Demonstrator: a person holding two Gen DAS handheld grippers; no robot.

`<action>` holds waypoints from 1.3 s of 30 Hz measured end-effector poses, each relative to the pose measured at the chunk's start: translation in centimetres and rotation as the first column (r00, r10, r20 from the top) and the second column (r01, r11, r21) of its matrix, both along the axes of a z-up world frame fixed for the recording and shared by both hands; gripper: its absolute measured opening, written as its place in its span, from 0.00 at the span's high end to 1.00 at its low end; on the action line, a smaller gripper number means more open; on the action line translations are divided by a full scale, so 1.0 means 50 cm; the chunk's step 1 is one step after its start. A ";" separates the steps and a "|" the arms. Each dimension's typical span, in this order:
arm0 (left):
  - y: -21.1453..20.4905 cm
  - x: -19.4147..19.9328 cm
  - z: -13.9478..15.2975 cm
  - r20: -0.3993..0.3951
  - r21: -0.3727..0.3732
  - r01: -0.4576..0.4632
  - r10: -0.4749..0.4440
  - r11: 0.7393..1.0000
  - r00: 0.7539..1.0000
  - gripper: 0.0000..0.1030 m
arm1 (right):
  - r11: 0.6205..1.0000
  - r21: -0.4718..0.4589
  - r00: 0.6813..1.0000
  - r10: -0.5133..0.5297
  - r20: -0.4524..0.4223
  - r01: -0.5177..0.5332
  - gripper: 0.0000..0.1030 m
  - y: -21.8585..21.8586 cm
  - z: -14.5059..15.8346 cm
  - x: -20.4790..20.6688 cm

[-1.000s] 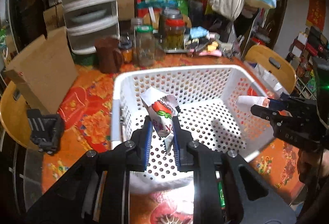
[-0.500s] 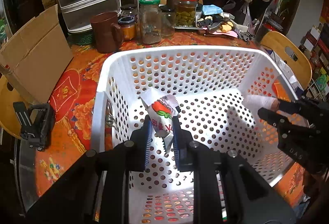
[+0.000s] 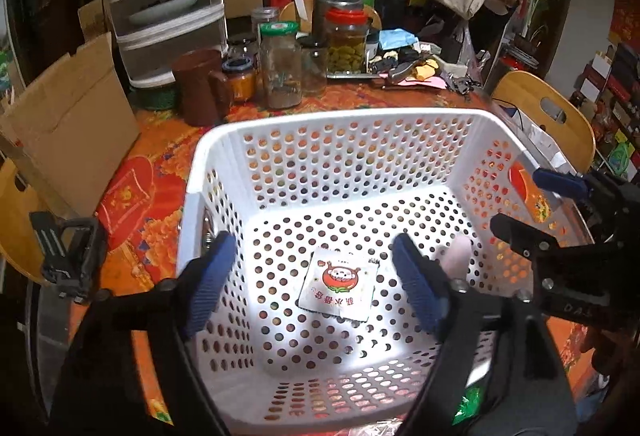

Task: Organize soft objects
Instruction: 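Open both tools to drop the sachet and cloth into the basket, then move both tools back toward the remaining items on the table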

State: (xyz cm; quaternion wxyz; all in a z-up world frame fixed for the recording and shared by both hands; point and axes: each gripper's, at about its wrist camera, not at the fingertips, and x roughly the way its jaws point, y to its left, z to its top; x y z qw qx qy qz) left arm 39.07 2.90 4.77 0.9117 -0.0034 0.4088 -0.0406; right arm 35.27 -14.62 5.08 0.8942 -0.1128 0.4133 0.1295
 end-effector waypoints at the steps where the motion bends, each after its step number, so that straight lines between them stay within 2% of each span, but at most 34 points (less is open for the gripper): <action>1: 0.000 -0.008 0.008 0.013 0.012 -0.001 0.001 1.000 1.000 0.09 | 1.000 0.000 1.000 -0.003 0.005 0.003 0.23 -0.001 0.004 -0.002; 3: 0.001 -0.019 0.019 0.026 0.021 -0.003 0.003 1.000 1.000 0.01 | 1.000 0.014 1.000 -0.006 0.013 0.006 0.16 -0.008 0.013 -0.008; 5: 0.005 -0.032 0.027 0.028 0.028 -0.011 0.011 1.000 1.000 0.00 | 1.000 0.024 1.000 -0.014 0.017 0.013 0.08 -0.017 0.020 -0.014; 10: 0.015 -0.065 0.038 0.036 0.048 -0.030 0.028 0.998 0.999 0.00 | 0.997 0.063 0.999 -0.037 0.012 0.037 0.01 -0.041 0.025 -0.026; 17: 0.030 -0.120 0.059 0.067 0.037 -0.039 0.036 0.999 0.997 0.00 | 0.994 0.090 0.998 -0.055 0.014 0.054 0.00 -0.060 0.033 -0.061; 26: 0.037 -0.209 0.095 0.101 0.003 -0.041 0.041 0.999 0.994 0.00 | 0.988 0.133 0.994 -0.086 0.069 0.076 0.00 -0.078 0.071 -0.139; 29: 0.036 -0.251 0.108 0.133 0.023 -0.052 0.048 0.998 0.990 0.00 | 0.986 0.154 0.992 -0.083 0.091 0.068 0.00 -0.084 0.087 -0.167; 31: 0.037 -0.281 0.115 0.145 0.028 -0.056 0.052 0.998 0.988 0.00 | 0.987 0.148 0.990 -0.084 0.113 0.067 0.00 -0.085 0.097 -0.191; 36: 0.059 -0.357 0.120 0.165 -0.027 -0.053 0.057 0.998 0.985 0.00 | 0.991 0.125 0.985 -0.064 0.160 0.044 0.00 -0.074 0.109 -0.255; 39: 0.073 -0.404 0.111 0.177 -0.022 -0.076 0.079 0.997 0.981 0.00 | 0.992 0.120 0.982 -0.069 0.175 0.049 0.00 -0.069 0.103 -0.296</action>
